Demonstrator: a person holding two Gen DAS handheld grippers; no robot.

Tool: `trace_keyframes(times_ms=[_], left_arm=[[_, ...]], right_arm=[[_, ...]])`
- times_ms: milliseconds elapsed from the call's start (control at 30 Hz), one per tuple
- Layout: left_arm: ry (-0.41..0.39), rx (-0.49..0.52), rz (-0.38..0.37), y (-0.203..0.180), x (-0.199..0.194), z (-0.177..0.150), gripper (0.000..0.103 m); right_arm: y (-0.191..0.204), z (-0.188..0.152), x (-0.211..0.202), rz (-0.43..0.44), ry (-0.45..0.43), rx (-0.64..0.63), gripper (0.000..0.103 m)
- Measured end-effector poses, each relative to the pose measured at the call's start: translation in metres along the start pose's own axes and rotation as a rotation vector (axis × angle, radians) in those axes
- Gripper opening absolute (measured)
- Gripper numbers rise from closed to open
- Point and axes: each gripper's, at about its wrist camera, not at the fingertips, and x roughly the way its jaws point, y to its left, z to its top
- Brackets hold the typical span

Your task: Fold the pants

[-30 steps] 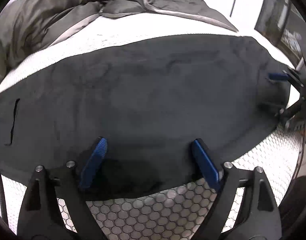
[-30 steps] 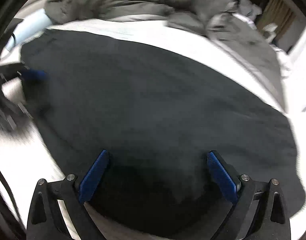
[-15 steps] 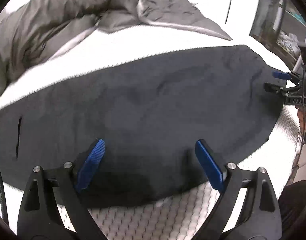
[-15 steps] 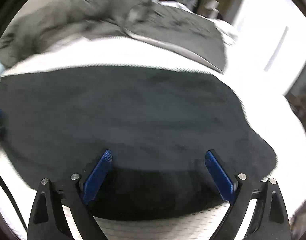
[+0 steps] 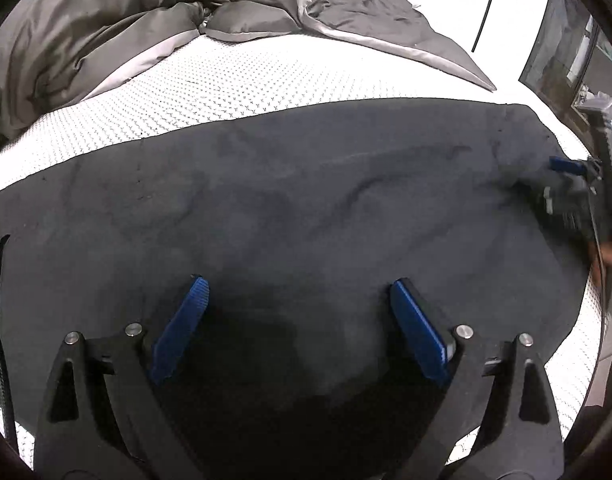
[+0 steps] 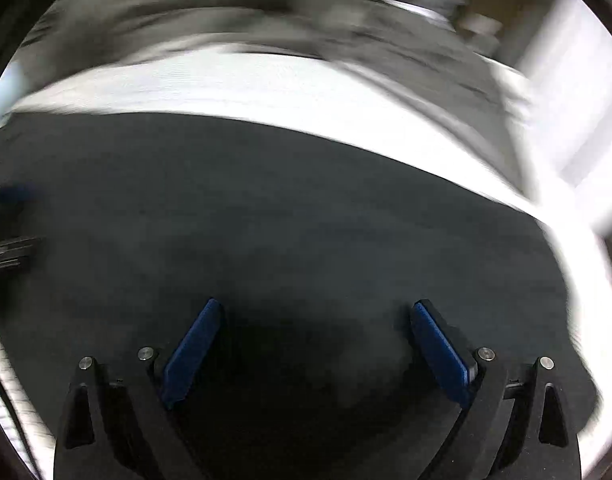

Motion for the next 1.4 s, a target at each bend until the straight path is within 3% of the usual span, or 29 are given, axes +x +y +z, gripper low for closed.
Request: trace_keyframes(times_ms=[67, 100, 167, 333, 433, 500, 567, 667, 733, 767, 833, 933, 1000, 1033, 1100, 1133, 1200, 1267, 1300, 1400], left_arm=[[0.003, 0.006, -0.003, 0.002, 0.002, 0.002, 0.091], [0.005, 0.007, -0.005, 0.002, 0.002, 0.002, 0.091], [0.008, 0.006, -0.006, 0.003, 0.003, 0.003, 0.091], [-0.027, 0.005, 0.009, -0.002, -0.014, 0.008, 0.09], [-0.065, 0.049, -0.014, -0.013, -0.021, 0.018, 0.09], [-0.043, 0.055, 0.011, -0.016, -0.011, 0.026, 0.09], [0.002, 0.005, 0.009, -0.009, 0.004, 0.034, 0.09], [0.011, -0.045, 0.006, 0.003, 0.021, 0.039, 0.09], [0.018, -0.062, 0.04, 0.017, 0.03, 0.036, 0.09], [0.028, -0.068, 0.036, 0.024, 0.032, 0.035, 0.09], [0.024, -0.045, 0.008, 0.035, 0.028, 0.034, 0.089], [0.031, -0.039, 0.146, 0.059, 0.024, 0.033, 0.09], [0.034, -0.113, 0.135, 0.083, 0.022, 0.032, 0.09], [0.029, -0.14, 0.133, 0.093, 0.02, 0.032, 0.09], [0.027, -0.134, 0.159, 0.101, 0.017, 0.035, 0.09], [0.029, -0.127, 0.175, 0.102, 0.016, 0.037, 0.09], [0.014, -0.141, 0.179, 0.102, 0.01, 0.043, 0.09], [-0.011, -0.17, 0.128, 0.094, 0.003, 0.053, 0.09], [-0.006, -0.16, 0.109, 0.087, 0.003, 0.058, 0.09], [-0.022, -0.088, 0.109, 0.058, 0.006, 0.074, 0.09]], right_arm=[[-0.045, -0.006, 0.013, -0.153, 0.021, 0.124, 0.097], [-0.067, -0.012, 0.016, -0.181, 0.021, 0.196, 0.097], [-0.085, -0.017, 0.017, -0.125, 0.025, 0.269, 0.097], [-0.057, -0.005, -0.019, -0.169, -0.042, 0.148, 0.097], [-0.022, 0.012, -0.051, -0.02, -0.13, 0.093, 0.097], [0.01, 0.024, -0.059, 0.151, -0.151, 0.067, 0.097], [0.05, 0.037, -0.055, 0.321, -0.134, 0.029, 0.097], [0.105, 0.055, -0.036, 0.422, -0.081, -0.051, 0.097], [0.132, 0.055, -0.023, 0.391, -0.039, -0.132, 0.097], [0.14, 0.057, -0.015, 0.329, -0.039, -0.191, 0.097], [0.126, 0.063, -0.001, 0.282, -0.069, -0.219, 0.097], [0.048, 0.06, 0.026, 0.123, -0.025, -0.068, 0.099], [-0.013, 0.054, 0.05, -0.092, 0.03, 0.093, 0.098], [-0.034, 0.05, 0.055, -0.114, 0.042, 0.172, 0.099], [-0.066, 0.04, 0.057, -0.016, 0.032, 0.319, 0.098], [-0.067, 0.04, 0.054, -0.012, 0.021, 0.314, 0.098], [-0.055, 0.047, 0.039, -0.082, -0.006, 0.224, 0.099], [-0.042, 0.06, 0.025, -0.12, -0.047, 0.158, 0.099], [-0.034, 0.063, 0.014, -0.092, -0.064, 0.139, 0.099], [0.019, 0.08, -0.007, 0.109, -0.105, 0.042, 0.099]])
